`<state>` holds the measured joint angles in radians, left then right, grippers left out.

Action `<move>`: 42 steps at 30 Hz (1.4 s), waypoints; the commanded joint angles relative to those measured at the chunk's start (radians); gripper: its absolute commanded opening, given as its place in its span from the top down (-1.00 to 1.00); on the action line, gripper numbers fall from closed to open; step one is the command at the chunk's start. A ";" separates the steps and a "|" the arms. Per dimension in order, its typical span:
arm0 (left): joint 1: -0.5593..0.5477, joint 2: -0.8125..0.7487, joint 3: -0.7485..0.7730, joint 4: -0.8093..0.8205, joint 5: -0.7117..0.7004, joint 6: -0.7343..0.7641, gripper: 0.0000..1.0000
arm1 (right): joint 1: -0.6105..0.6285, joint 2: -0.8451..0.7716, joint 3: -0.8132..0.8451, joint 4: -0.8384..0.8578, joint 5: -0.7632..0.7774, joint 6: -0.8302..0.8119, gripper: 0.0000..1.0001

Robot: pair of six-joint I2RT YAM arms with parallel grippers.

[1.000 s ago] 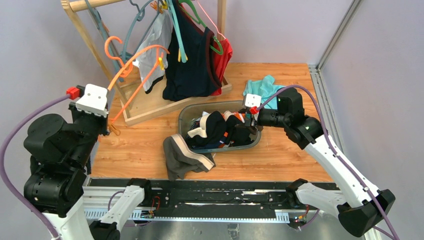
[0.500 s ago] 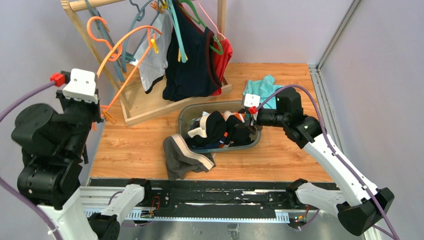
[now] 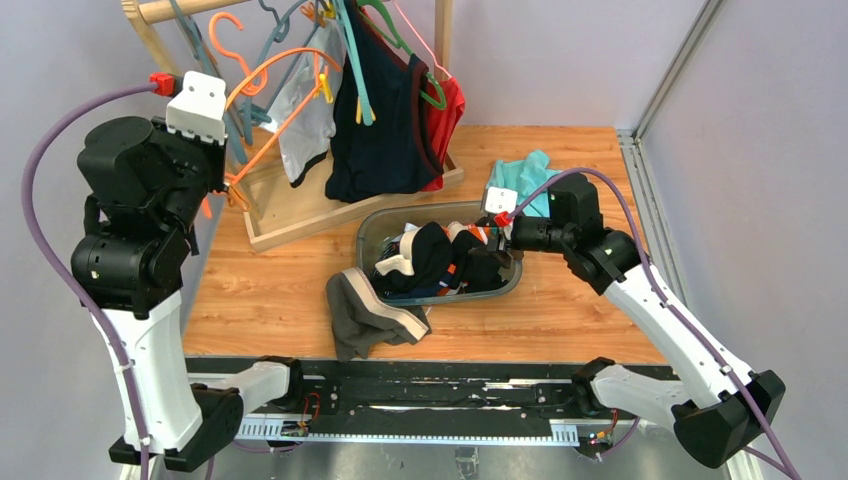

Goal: Remove the underwear clipped to the hanger
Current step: Place the hanger at the clothesline.

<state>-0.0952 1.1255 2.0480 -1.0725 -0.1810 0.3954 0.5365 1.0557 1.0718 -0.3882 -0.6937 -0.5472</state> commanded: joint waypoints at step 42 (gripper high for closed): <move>-0.006 -0.164 -0.022 0.046 -0.434 0.156 0.99 | 0.007 0.020 -0.014 -0.001 -0.007 -0.018 -0.09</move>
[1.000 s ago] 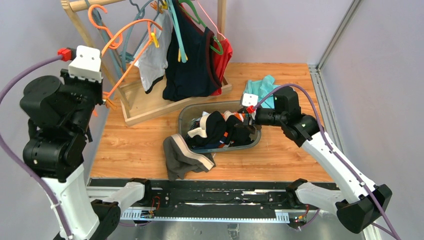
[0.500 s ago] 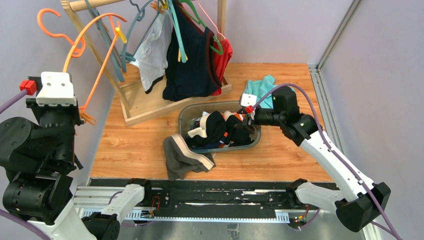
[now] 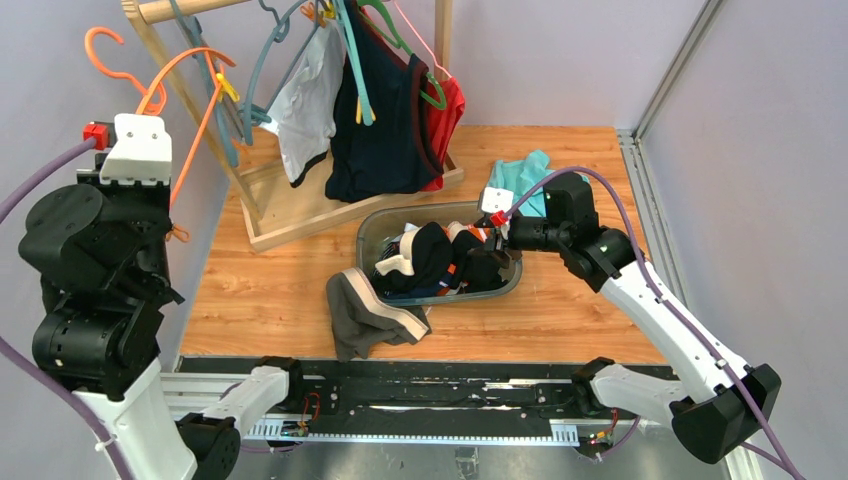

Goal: Remove the underwear clipped to the hanger
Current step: Place the hanger at the clothesline.

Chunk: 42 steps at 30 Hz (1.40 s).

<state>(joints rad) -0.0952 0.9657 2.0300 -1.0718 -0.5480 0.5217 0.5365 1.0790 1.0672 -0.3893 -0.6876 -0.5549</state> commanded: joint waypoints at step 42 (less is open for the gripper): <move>-0.006 0.555 0.322 0.287 0.101 0.150 1.00 | 0.007 0.023 -0.005 -0.018 -0.033 -0.018 -0.09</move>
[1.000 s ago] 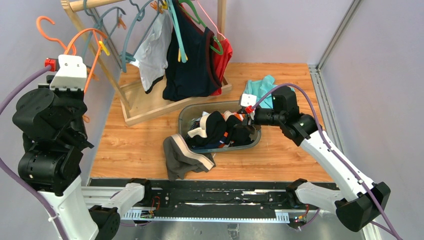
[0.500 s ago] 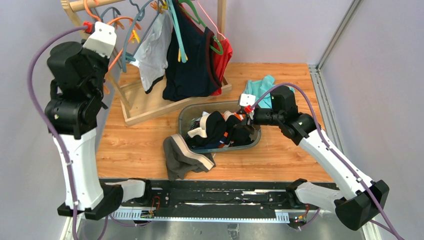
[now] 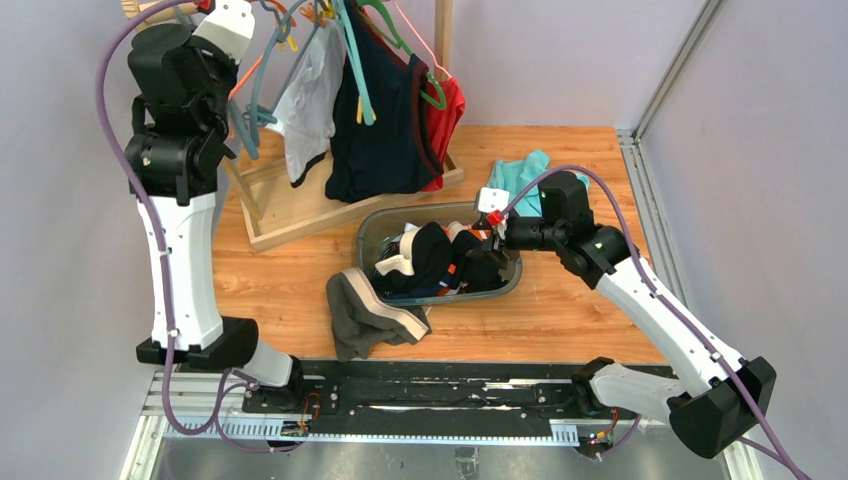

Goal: Remove the underwear clipped to the hanger
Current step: Place the hanger at the clothesline.

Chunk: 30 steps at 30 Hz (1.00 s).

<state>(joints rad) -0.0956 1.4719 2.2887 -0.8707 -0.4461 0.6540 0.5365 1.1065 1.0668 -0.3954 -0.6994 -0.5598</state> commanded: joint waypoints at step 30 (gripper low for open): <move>-0.006 0.056 0.054 0.012 -0.148 0.087 0.99 | 0.061 0.016 -0.007 -0.031 -0.038 -0.049 -0.09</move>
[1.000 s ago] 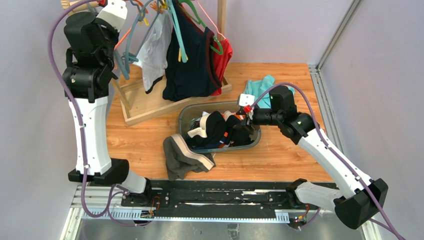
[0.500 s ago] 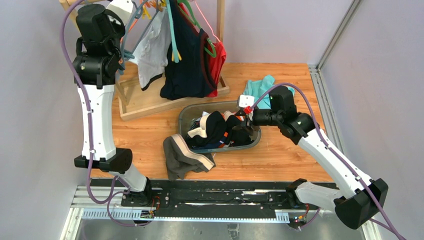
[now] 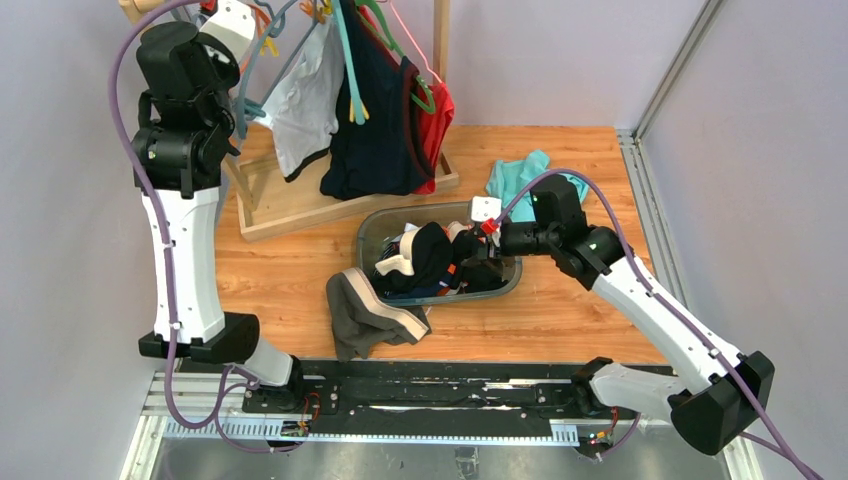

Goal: Remove the underwear clipped to the hanger
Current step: Place the hanger at the clothesline.

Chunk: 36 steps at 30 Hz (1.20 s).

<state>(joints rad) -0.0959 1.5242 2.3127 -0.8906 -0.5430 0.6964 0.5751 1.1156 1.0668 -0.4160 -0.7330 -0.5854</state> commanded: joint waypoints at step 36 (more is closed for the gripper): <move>-0.005 -0.090 -0.297 0.113 -0.070 0.042 0.52 | 0.049 -0.001 -0.008 -0.028 0.007 -0.043 -0.09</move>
<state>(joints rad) -0.0959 1.4704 2.0315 -0.7567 -0.5842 0.7261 0.6067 1.1244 1.0668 -0.4366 -0.7311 -0.6216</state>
